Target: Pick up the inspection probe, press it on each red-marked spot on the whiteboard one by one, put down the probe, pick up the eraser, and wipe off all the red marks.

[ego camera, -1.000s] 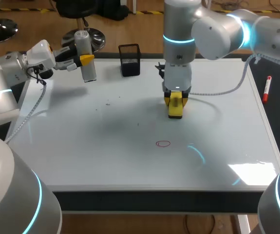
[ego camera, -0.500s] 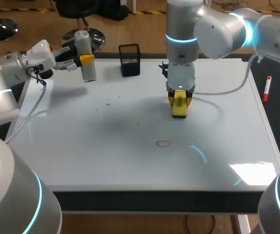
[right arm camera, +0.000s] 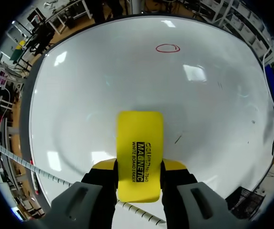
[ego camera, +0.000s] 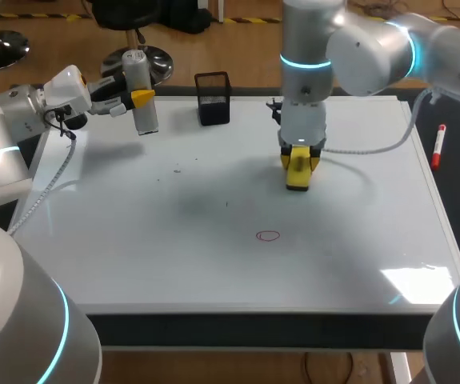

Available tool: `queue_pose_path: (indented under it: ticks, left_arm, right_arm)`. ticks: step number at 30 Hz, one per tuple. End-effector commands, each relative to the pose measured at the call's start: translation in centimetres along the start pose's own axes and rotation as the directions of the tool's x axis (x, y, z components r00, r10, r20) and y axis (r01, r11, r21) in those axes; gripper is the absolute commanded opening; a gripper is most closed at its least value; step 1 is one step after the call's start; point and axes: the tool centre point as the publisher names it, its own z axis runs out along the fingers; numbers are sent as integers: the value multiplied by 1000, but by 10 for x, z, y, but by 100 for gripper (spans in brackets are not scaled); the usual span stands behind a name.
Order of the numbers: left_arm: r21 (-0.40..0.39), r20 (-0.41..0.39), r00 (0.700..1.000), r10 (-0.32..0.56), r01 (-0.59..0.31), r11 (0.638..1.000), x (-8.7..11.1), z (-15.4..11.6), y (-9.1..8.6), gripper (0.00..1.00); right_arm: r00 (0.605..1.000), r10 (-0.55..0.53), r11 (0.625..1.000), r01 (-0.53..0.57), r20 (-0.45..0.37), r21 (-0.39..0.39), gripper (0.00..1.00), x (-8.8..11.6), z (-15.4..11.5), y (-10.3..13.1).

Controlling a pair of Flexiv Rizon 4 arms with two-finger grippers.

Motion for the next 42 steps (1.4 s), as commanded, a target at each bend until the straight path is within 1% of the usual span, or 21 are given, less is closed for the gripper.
queue_pose_path:
  ticks: [1,5,12,14,15,17,21,23,24,27,35,42]
  left_arm:
    - [3,0,1000,2,-2,1000,0,0,0,0]
    - [3,0,1000,2,-2,1000,0,0,0,0]
    - [3,0,1000,2,-2,1000,0,0,0,0]
    - [3,0,1000,2,-2,1000,0,0,0,0]
    - [3,0,1000,2,-2,1000,0,0,0,0]
    - [3,0,1000,2,-2,1000,0,0,0,0]
    - [3,0,1000,2,-2,1000,0,0,0,0]
    - [3,0,1000,2,-2,1000,0,0,0,0]
    - [3,0,1000,2,-2,1000,0,0,0,0]
    - [3,0,1000,2,-2,1000,0,0,0,0]
    - [3,0,1000,2,-2,1000,0,0,0,0]
    - [3,0,1000,2,-2,1000,0,0,0,0]
  right_arm:
    - [998,-1,1000,0,62,15,0,17,-28,-5]
    - [996,0,999,-4,84,47,0,25,-49,-18]
    - [999,11,996,-14,40,93,0,43,-66,-51]
    - [997,29,995,-35,65,93,0,49,-71,-60]
    - [998,35,994,-39,47,102,0,53,-72,-65]
    - [998,49,993,-54,49,103,0,60,-74,-74]
    - [997,74,991,-76,24,112,0,72,-78,-89]
    - [995,95,990,-99,40,104,0,79,-79,-96]
    - [995,101,989,-103,22,110,0,82,-80,-99]
    - [992,126,985,-128,21,112,0,92,-81,-109]
    - [986,166,980,-166,10,111,0,107,-77,-123]
    - [983,185,976,-186,14,113,0,111,-72,-125]
